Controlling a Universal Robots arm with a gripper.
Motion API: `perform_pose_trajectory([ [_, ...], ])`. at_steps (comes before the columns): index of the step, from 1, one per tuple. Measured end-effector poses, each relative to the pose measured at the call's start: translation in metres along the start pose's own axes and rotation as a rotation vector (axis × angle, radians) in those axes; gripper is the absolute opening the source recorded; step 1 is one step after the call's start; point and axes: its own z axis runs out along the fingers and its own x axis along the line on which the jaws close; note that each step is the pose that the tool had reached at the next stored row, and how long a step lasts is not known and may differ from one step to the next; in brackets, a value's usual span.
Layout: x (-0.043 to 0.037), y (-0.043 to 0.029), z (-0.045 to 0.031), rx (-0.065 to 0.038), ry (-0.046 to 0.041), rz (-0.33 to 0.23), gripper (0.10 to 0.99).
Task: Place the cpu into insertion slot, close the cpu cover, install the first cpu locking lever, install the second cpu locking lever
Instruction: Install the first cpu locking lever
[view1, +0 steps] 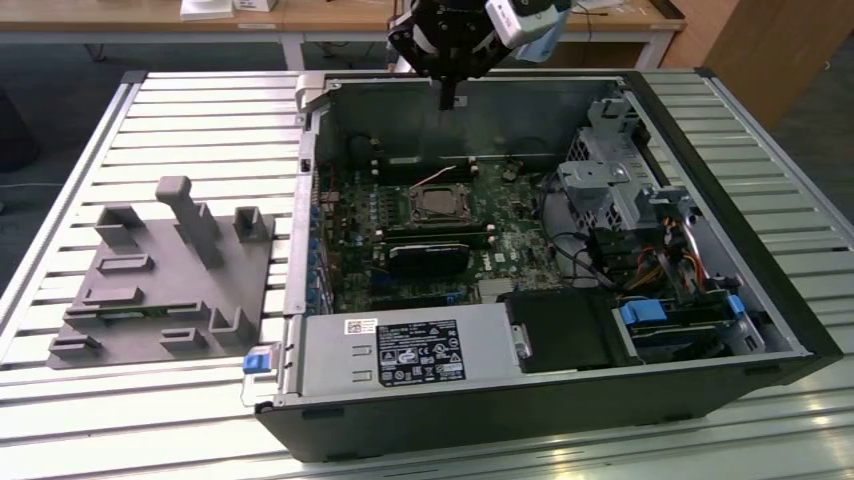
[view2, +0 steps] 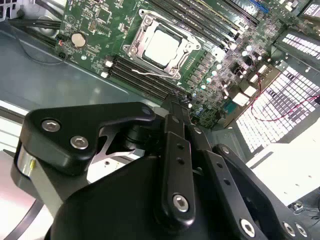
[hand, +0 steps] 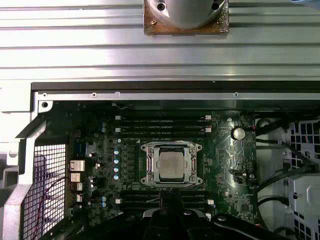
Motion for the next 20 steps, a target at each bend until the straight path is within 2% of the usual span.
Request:
perform_pose_trajectory([
  [13,0.0,0.0002,0.0003,0.0,0.0,0.0,0.106],
  [17,0.0001,0.0034,0.0019,0.0,0.0,0.0,0.106],
  [18,0.0001,0.0033,0.0029,-0.001,0.0,0.0,0.106],
  [20,0.0001,0.0032,0.0049,-0.013,0.0004,0.0,0.106],
])
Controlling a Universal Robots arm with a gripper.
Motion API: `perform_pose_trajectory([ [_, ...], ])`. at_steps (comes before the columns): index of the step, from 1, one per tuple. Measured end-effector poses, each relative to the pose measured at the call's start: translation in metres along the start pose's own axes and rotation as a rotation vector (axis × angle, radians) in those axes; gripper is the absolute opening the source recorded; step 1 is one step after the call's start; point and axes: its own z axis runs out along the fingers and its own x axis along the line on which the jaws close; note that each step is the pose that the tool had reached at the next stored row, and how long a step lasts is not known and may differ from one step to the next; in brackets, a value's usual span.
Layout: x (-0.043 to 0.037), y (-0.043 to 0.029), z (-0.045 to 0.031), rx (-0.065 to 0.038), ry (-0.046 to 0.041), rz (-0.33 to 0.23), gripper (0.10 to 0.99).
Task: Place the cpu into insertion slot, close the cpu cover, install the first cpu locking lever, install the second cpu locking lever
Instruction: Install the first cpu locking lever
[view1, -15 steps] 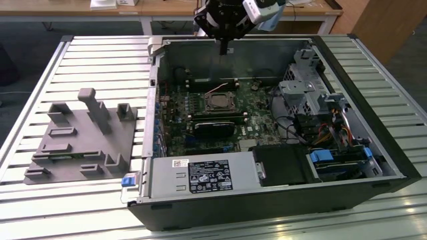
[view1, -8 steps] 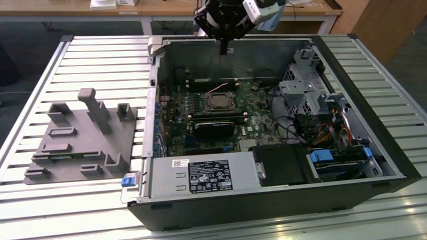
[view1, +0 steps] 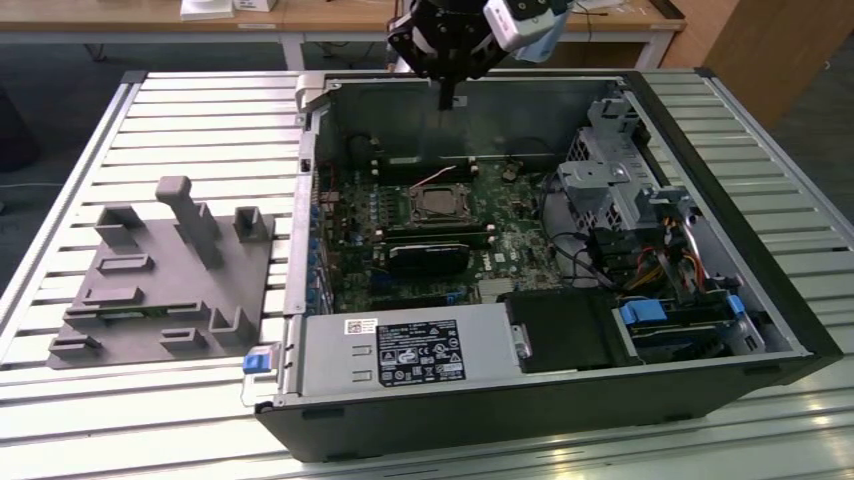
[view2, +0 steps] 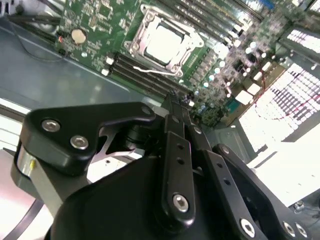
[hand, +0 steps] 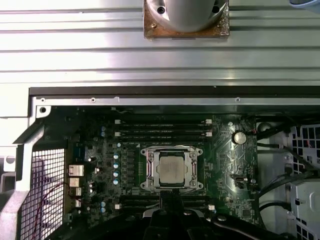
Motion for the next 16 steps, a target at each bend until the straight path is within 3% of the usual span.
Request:
perform_pose_trajectory([
  [3,-0.0001,-0.0004,0.0041,-0.013,0.0002,0.0,0.106],
  [10,-0.0002,-0.0005,0.0084,-0.009,-0.0088,-0.026,0.106],
  [16,-0.0002,0.0006,0.0164,-0.009,-0.0091,-0.026,0.106],
])
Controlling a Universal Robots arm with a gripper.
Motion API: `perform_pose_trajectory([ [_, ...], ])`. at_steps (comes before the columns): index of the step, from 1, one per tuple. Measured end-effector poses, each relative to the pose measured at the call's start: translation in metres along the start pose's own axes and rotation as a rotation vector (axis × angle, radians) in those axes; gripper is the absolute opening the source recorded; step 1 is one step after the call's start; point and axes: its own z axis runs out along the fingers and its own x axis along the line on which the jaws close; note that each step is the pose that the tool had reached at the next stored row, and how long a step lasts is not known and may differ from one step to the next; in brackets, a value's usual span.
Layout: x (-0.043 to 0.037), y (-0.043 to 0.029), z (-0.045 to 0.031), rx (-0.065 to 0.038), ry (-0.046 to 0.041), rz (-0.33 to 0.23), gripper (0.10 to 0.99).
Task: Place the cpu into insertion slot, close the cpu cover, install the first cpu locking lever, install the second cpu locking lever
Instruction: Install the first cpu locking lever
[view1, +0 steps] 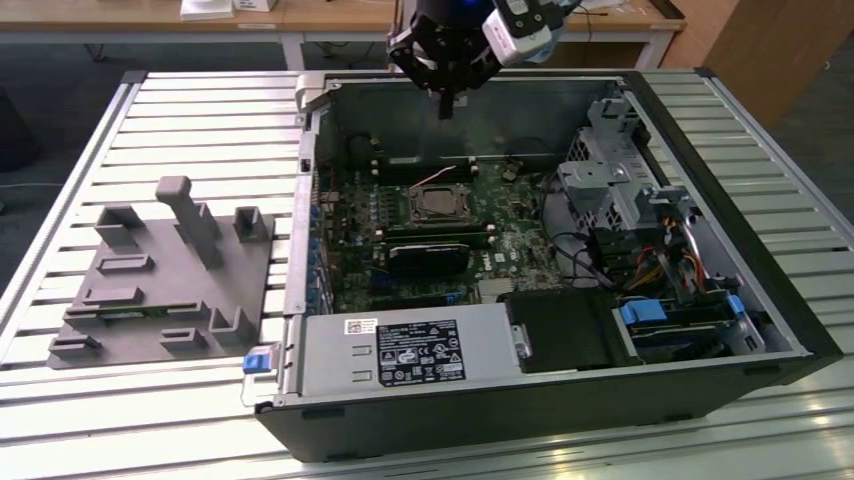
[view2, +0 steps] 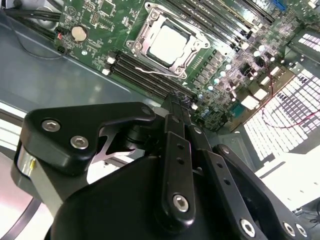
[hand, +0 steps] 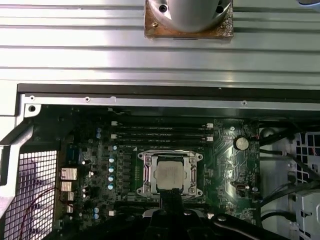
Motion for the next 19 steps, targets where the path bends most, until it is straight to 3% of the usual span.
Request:
perform_pose_trajectory([
  [4,-0.0001,0.0019,0.0096,0.0,0.0,0.001,0.106],
  [19,-0.0002,0.0013,0.0198,0.0,0.0,0.001,0.106],
])
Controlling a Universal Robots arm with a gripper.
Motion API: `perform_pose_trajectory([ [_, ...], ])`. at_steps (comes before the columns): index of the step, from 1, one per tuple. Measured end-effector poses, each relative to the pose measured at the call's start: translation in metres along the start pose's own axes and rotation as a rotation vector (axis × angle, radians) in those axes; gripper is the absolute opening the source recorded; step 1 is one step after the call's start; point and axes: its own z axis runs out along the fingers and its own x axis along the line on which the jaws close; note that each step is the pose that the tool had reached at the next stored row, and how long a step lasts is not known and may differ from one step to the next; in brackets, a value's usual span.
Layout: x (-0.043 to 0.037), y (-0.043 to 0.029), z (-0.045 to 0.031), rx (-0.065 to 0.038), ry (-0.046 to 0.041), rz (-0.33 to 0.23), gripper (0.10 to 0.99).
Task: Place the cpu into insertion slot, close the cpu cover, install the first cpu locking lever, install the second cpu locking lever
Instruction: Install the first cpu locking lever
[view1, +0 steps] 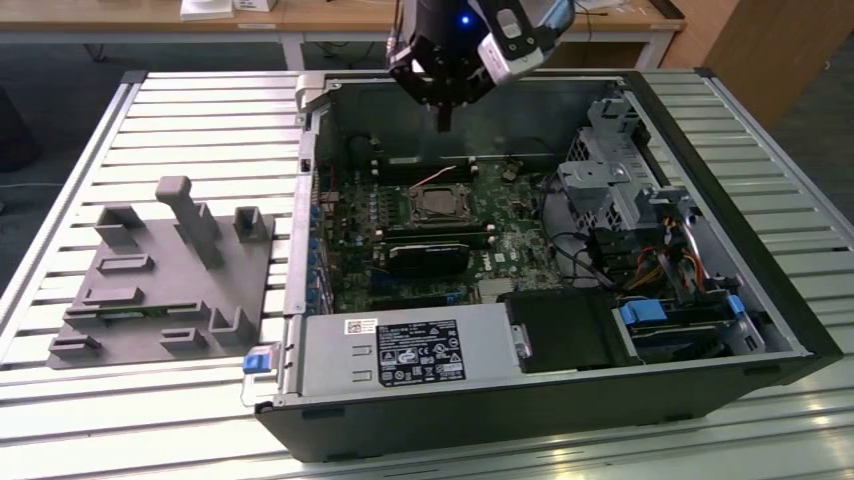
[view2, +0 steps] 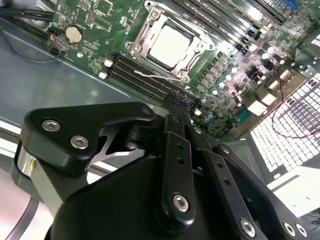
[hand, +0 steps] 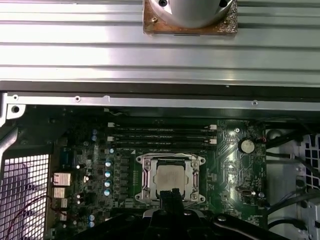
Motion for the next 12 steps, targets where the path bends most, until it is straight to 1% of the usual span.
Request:
perform_pose_trajectory([
  [12,-0.0001,-0.0008,0.0087,0.0,0.0,0.0,0.106],
])
